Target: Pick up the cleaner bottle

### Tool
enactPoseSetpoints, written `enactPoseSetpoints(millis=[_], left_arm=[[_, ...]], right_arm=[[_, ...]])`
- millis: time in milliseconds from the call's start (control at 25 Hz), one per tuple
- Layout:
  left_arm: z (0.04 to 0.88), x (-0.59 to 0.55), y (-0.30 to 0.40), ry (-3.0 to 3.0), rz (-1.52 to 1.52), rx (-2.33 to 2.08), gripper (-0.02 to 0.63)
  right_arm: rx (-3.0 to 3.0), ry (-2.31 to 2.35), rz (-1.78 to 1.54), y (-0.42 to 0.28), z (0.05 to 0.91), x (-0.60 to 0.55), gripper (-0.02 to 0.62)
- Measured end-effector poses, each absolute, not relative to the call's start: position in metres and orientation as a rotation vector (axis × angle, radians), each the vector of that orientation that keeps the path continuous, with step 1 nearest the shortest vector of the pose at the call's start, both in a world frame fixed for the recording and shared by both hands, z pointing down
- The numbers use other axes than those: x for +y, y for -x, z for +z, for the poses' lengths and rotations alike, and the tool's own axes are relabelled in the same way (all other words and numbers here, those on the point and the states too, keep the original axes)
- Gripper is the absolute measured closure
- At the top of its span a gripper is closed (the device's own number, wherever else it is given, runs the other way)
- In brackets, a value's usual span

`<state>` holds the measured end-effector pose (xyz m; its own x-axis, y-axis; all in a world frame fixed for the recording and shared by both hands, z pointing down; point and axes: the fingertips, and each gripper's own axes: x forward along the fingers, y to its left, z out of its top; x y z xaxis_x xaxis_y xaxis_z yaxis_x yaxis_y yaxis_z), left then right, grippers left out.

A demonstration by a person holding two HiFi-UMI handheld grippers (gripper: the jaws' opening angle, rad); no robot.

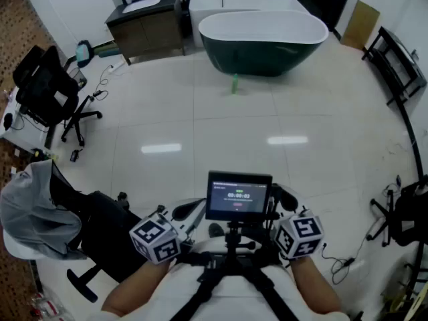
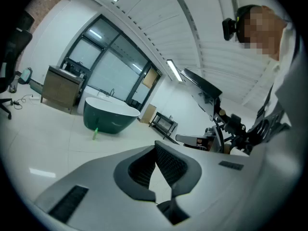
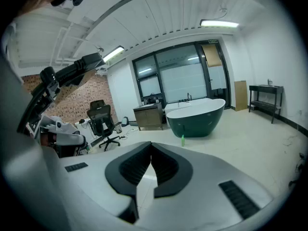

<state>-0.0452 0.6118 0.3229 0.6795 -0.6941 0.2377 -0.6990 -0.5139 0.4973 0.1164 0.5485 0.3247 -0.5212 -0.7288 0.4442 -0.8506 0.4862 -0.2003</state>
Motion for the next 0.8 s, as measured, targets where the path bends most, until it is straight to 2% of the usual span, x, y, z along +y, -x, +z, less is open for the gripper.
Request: enactPoseSetpoints(millis=[800], left_arm=[[0.333, 0.610, 0.041, -2.310, 0.040, -1.048, 0.606]], right_arm=[[-2.416, -1.336, 0.648, -0.113, 0.341, 0.551, 0.586]])
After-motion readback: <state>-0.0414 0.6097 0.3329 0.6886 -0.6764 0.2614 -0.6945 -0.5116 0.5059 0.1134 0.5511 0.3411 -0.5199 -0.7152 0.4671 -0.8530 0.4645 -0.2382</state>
